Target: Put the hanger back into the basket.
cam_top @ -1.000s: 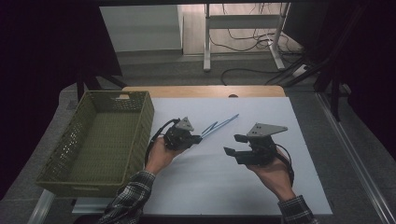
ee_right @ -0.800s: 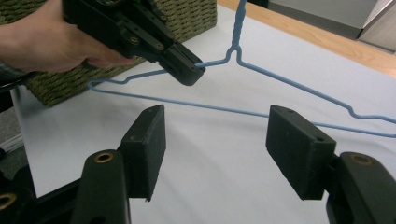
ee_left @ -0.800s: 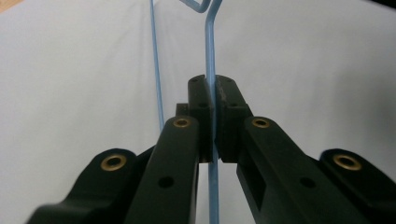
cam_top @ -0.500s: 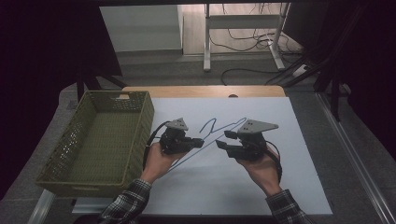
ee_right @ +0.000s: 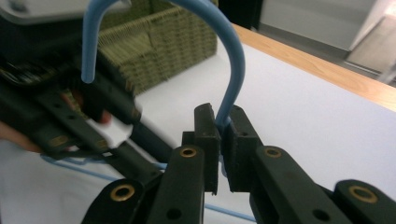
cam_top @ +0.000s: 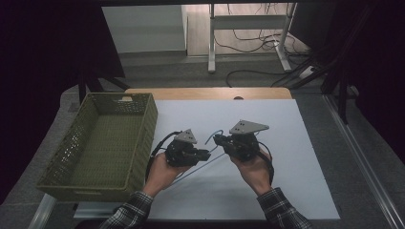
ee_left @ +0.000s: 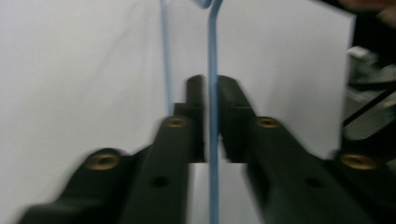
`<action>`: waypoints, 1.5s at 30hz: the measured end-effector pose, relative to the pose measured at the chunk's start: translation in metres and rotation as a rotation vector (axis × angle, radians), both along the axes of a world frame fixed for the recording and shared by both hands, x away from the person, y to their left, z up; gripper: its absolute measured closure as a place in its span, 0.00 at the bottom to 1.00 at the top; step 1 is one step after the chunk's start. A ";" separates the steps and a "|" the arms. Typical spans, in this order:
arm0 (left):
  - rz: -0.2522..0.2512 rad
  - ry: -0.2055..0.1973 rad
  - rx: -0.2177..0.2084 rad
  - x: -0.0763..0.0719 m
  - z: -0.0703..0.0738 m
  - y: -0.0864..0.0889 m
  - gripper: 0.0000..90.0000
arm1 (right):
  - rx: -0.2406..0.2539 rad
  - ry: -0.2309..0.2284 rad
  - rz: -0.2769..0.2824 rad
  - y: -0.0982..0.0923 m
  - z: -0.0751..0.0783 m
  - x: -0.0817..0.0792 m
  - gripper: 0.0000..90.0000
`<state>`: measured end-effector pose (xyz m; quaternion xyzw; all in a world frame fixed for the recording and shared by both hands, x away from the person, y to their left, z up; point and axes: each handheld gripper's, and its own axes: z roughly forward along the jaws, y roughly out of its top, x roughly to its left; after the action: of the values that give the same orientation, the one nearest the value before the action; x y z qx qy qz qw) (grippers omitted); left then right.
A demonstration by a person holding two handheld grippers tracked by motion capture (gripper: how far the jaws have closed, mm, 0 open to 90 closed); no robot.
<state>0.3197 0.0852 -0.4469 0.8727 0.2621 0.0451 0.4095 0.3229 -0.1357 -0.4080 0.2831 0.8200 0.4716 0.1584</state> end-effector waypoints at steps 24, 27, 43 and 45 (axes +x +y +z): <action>-0.123 0.259 -0.033 0.012 0.007 0.005 0.97 | -0.025 0.062 0.051 0.007 0.003 -0.007 0.88; -0.109 0.279 -0.057 0.014 0.011 0.010 0.97 | 0.015 0.063 0.044 0.001 0.010 -0.009 0.75; -0.035 0.241 -0.100 0.012 0.043 0.034 0.97 | 0.019 0.105 -0.008 -0.053 0.014 -0.032 0.39; -0.029 0.229 -0.099 0.012 0.049 0.040 0.97 | 0.023 0.112 -0.013 -0.059 0.012 -0.035 0.37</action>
<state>0.3315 0.1252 -0.3981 0.8546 0.2964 -0.0739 0.4199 0.2876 -0.1943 -0.3956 0.3160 0.8203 0.4634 0.1121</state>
